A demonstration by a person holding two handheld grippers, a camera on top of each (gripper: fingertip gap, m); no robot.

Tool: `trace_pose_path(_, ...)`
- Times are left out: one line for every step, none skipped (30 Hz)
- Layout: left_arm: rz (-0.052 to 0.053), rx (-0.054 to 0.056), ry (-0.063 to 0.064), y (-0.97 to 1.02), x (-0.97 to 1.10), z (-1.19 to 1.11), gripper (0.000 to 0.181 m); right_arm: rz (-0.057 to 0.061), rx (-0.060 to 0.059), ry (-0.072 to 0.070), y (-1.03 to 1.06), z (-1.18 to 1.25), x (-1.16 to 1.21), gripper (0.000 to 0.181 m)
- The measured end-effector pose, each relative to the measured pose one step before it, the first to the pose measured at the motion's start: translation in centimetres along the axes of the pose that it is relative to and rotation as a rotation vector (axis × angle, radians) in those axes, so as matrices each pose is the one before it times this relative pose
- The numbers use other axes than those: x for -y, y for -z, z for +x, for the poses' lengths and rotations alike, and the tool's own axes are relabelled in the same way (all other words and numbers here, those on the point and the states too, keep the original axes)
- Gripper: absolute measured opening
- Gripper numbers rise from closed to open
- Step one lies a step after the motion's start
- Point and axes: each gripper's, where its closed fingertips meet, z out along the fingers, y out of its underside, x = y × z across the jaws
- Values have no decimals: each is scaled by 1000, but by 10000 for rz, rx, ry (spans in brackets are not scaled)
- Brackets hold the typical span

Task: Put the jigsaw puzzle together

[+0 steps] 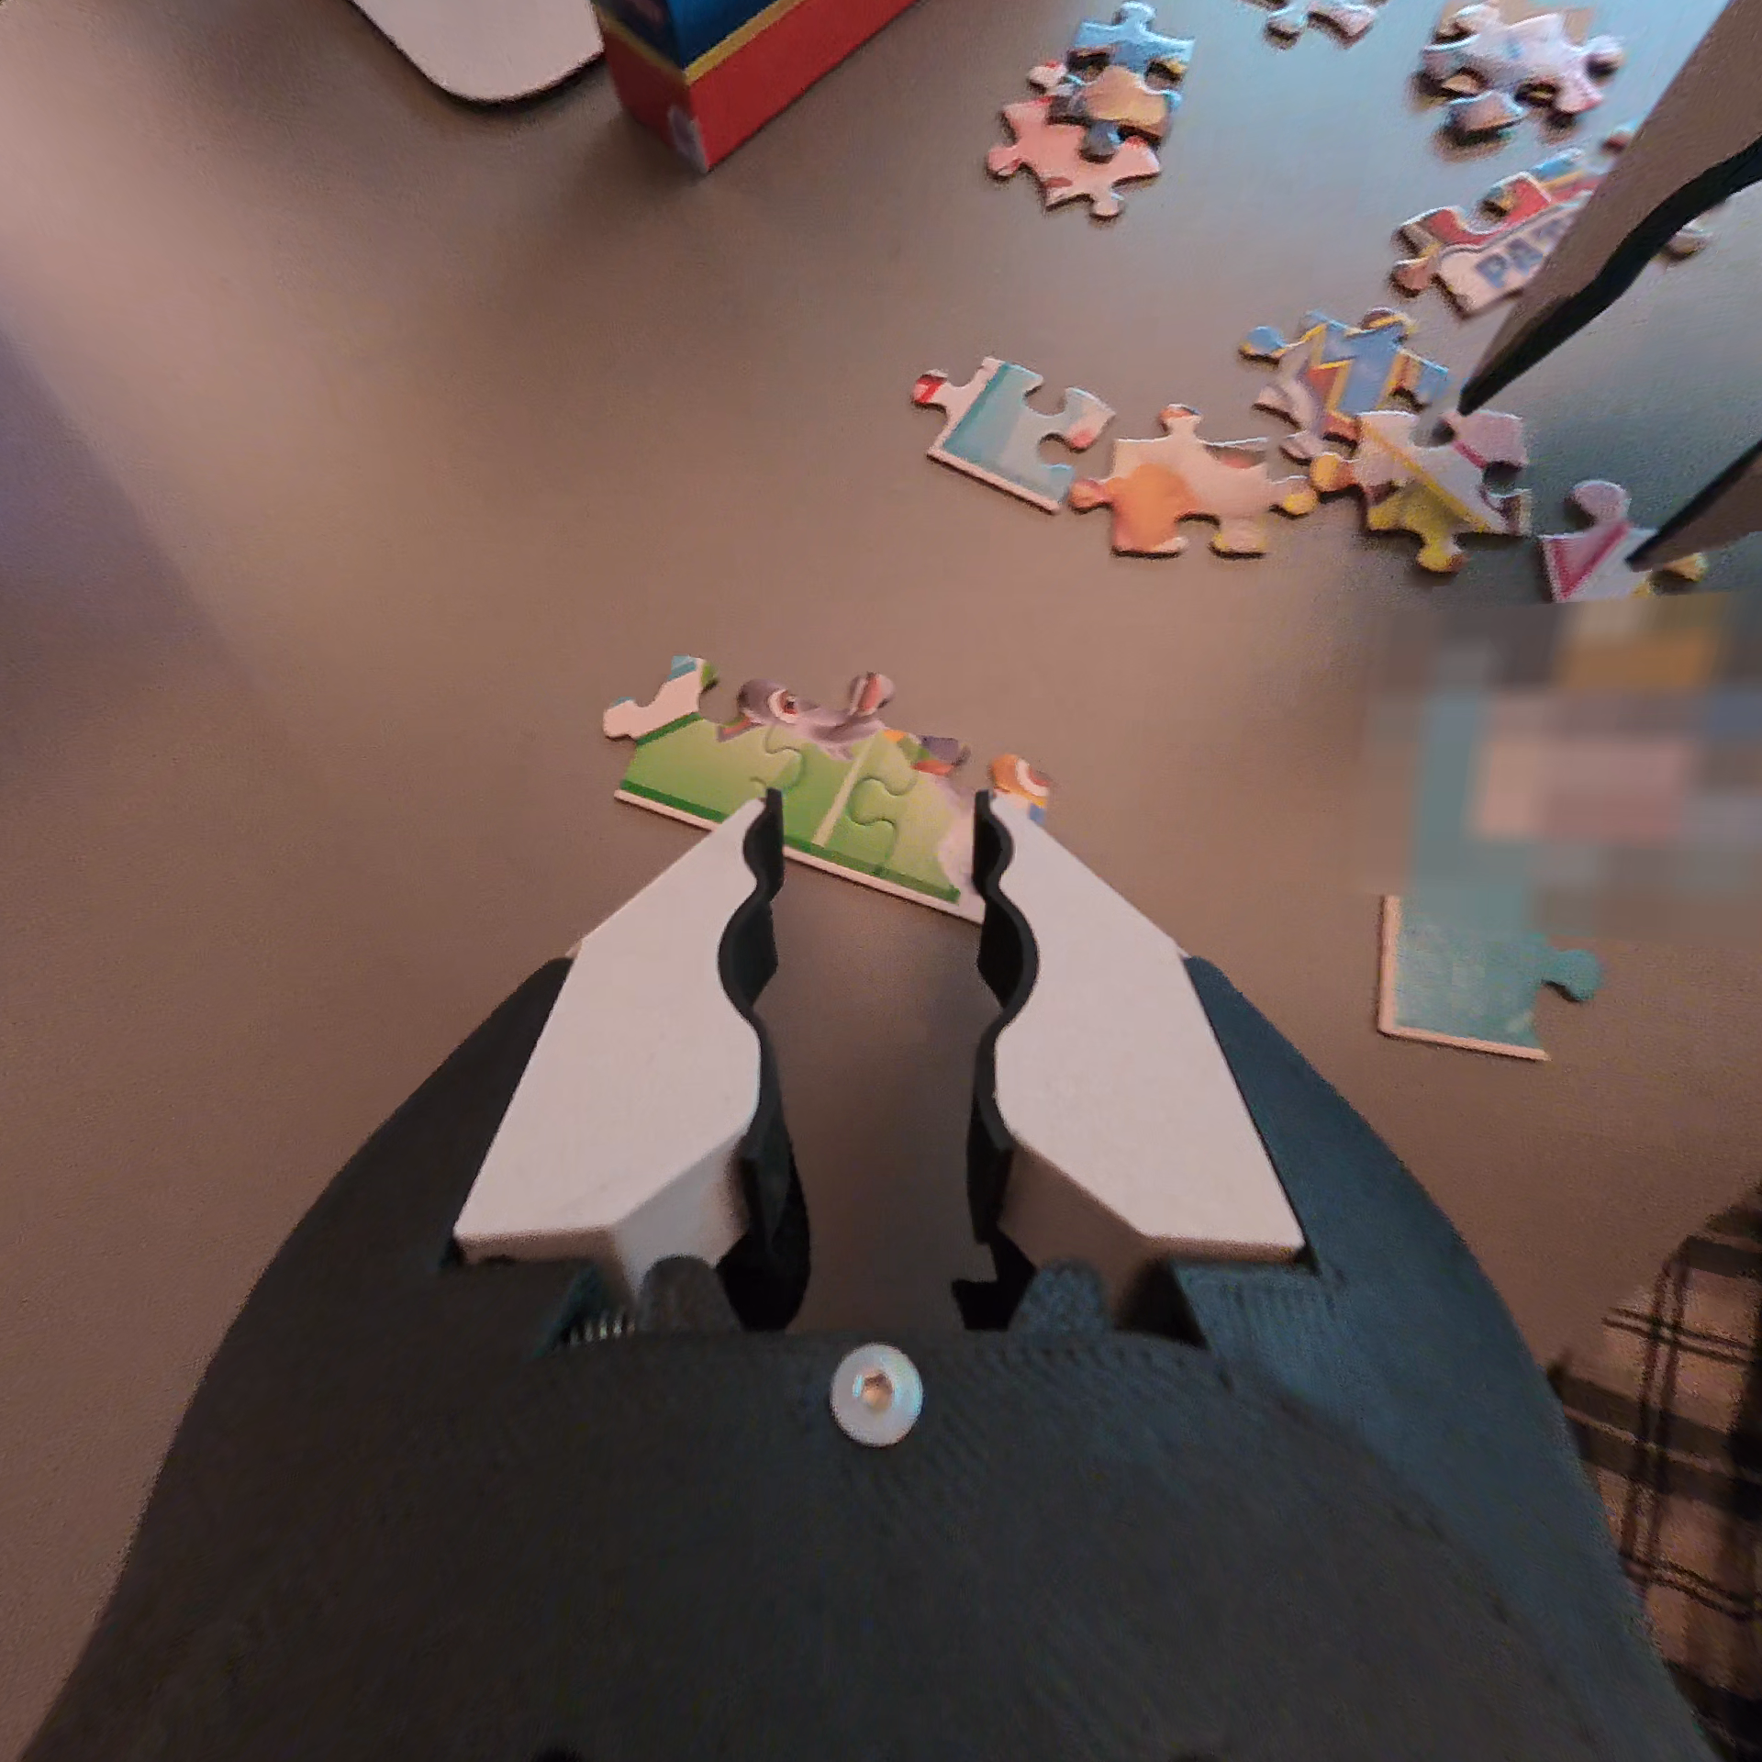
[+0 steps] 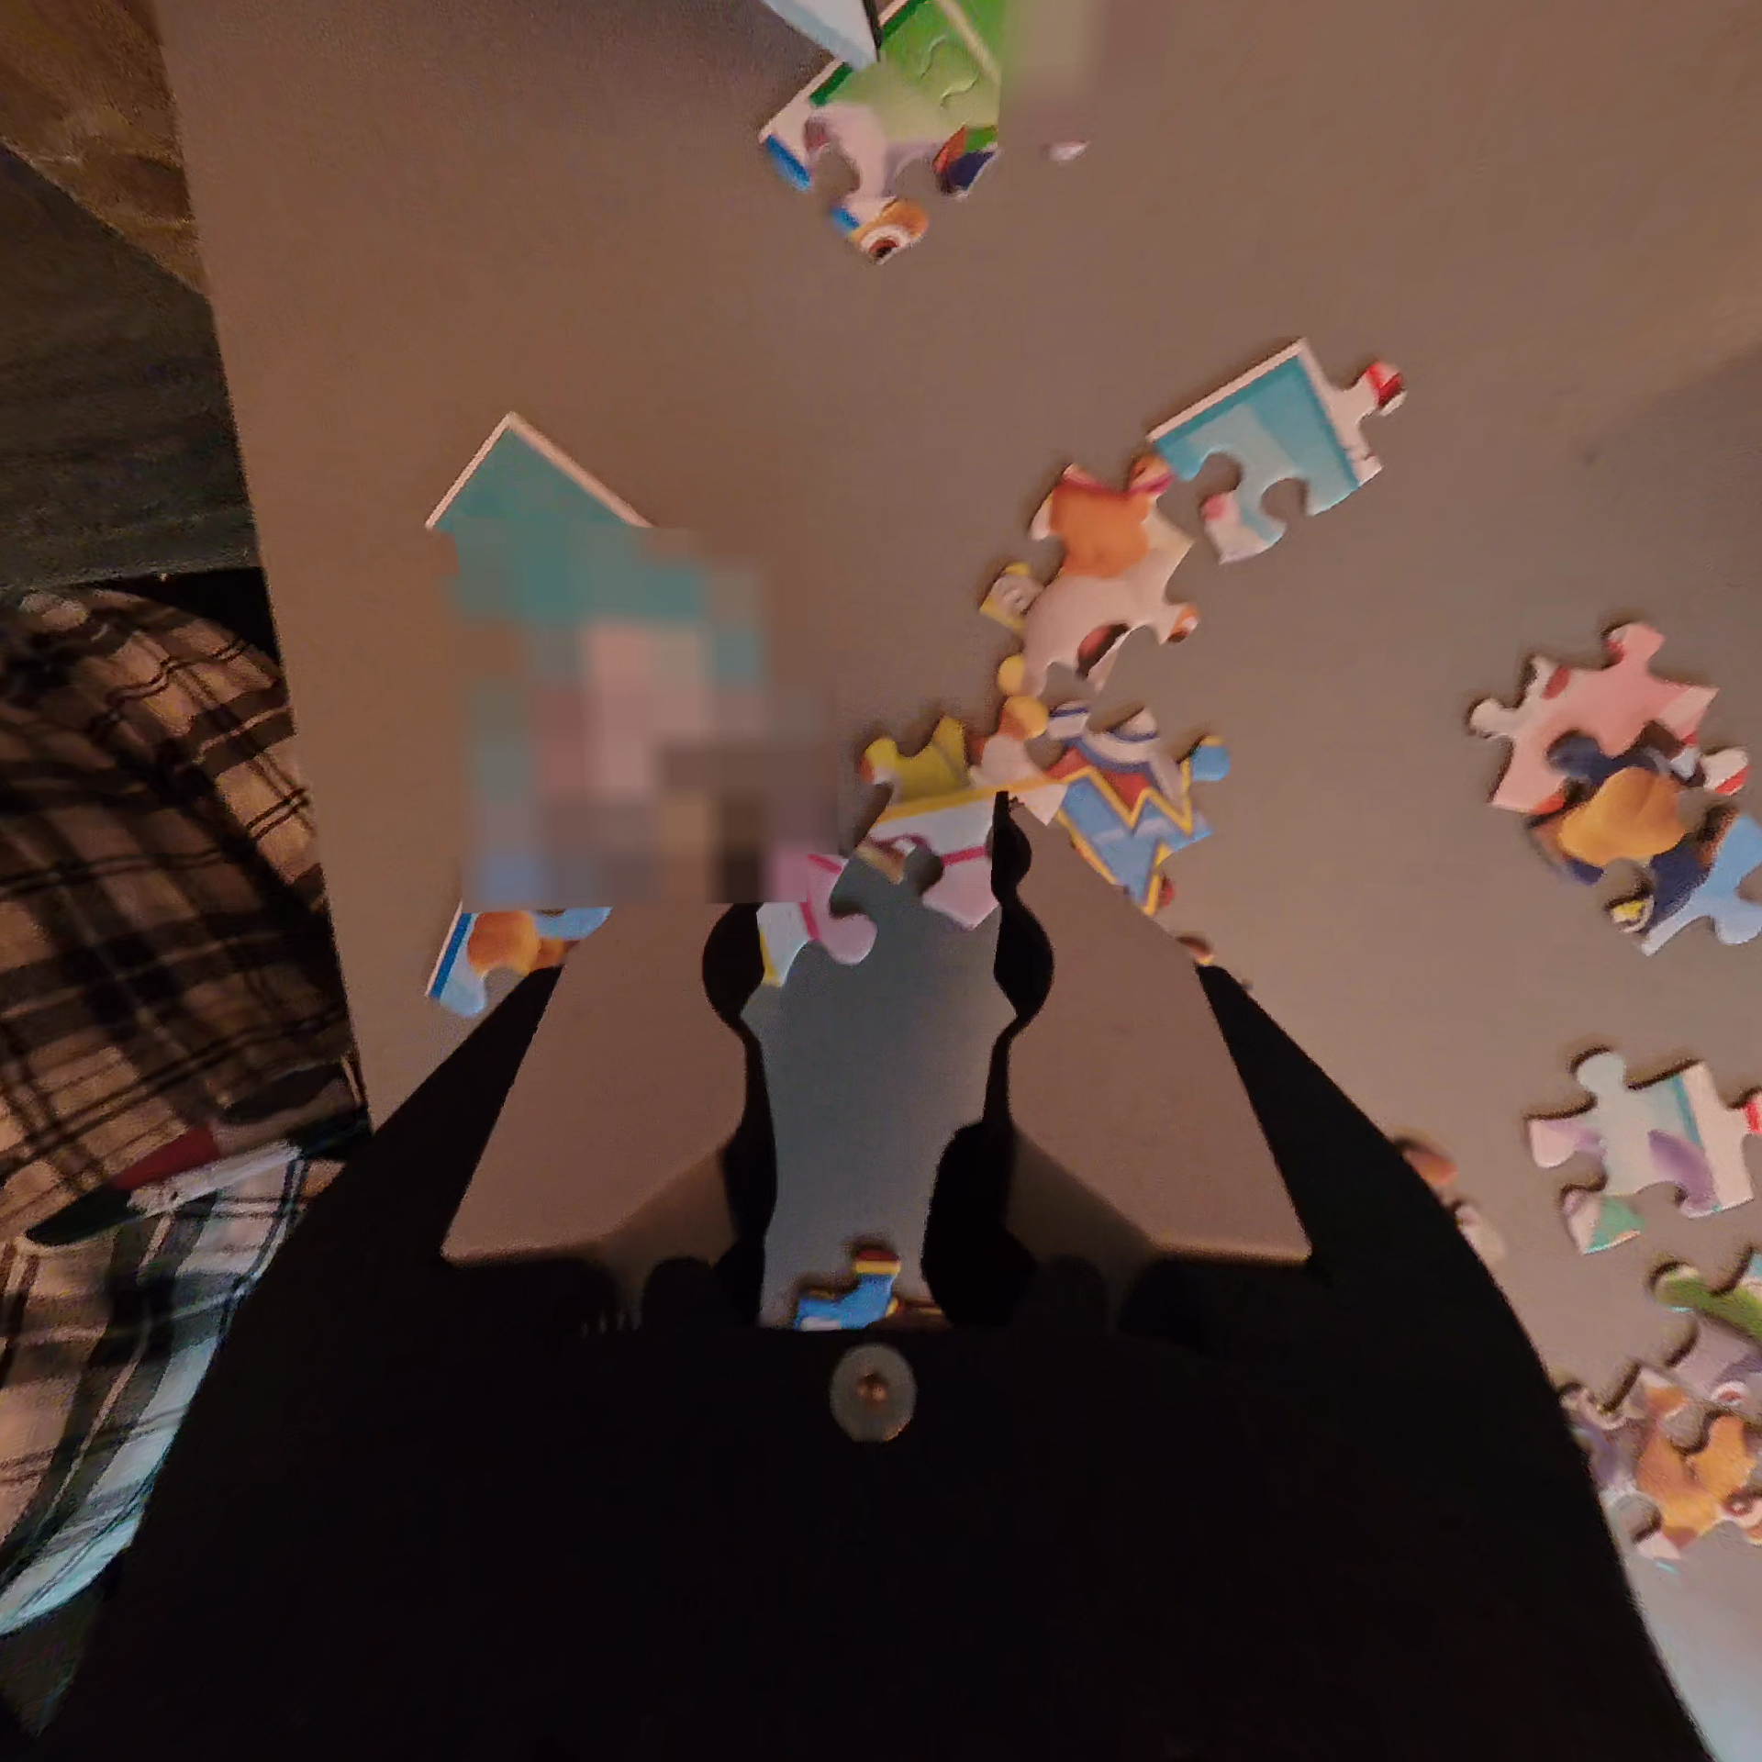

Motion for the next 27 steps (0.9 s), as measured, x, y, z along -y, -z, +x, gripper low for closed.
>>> trace_pose_path(-10,-117,-106,228,-138,560,39,-14,99,2,155,-415,-469,46)
trace_pose_path(7,-161,-139,245,-139,680,39,-40,116,35,84,-478,-505,46)
trace_pose_path(25,-214,-69,250,-121,758,39,-91,101,36,24,-474,-582,47)
trace_pose_path(66,-236,-34,238,-32,768,40,-103,96,64,-50,-449,-567,48)
trace_pose_path(80,-228,-71,176,5,759,40,-46,75,76,-89,-362,-452,49)
trace_pose_path(31,-169,-92,106,-23,656,40,0,27,3,-109,-183,-303,49)
trace_pose_path(-41,-60,-86,21,-109,446,40,68,22,-26,-75,-141,-118,50)
trace_pose_path(-101,-25,-83,-44,-185,355,40,151,53,14,-6,-216,93,51)
trace_pose_path(-101,-61,-72,-87,-182,393,40,44,-26,2,-67,-81,2,53)
trace_pose_path(-61,-71,-64,-117,-95,390,40,22,-134,21,-39,91,13,52)
trace_pose_path(-1,-41,-73,-120,35,359,39,-12,-128,20,10,98,-51,48)
trace_pose_path(25,-35,-63,-124,101,346,39,-21,-90,5,35,87,-67,44)
trace_pose_path(40,-53,-55,-99,128,348,39,-3,-64,11,31,40,-40,40)
trace_pose_path(56,-64,-41,-82,149,343,39,-9,-107,67,10,77,-68,36)
trace_pose_path(65,-37,-26,-67,165,287,39,-5,-120,88,1,57,-93,32)
trace_pose_path(39,-46,-22,-84,119,260,39,32,-43,19,20,-27,-32,32)
trace_pose_path(7,-68,-35,-84,68,291,39,32,-6,-28,23,-25,-32,32)
trace_pose_path(-13,-36,-56,-84,10,213,39,29,-38,15,26,22,-39,31)
trace_pose_path(-29,-6,-46,-71,-42,140,39,33,-53,42,36,20,-36,31)
trace_pose_path(-30,-10,-3,-56,-90,82,39,26,-60,32,55,17,-47,31)
trace_pose_path(-23,-14,23,-49,-108,50,39,30,-110,-3,63,124,-56,31)
trace_pose_path(-15,6,23,-4,-106,6,39,44,-153,0,72,200,-64,31)
trace_pose_path(-9,0,20,19,-97,24,39,33,-56,-2,82,49,-123,31)
trace_pose_path(8,0,13,41,-51,40,39,-3,28,-42,104,-41,-206,31)
trace_pose_path(12,-13,-1,51,-14,66,39,-31,-62,-65,175,144,-273,31)
trace_pose_path(-2,-19,-3,25,-25,89,39,-29,-171,-90,205,370,-306,31)
trace_pose_path(-14,-4,-2,-1,-36,45,39,-33,-93,-114,181,288,-297,31)
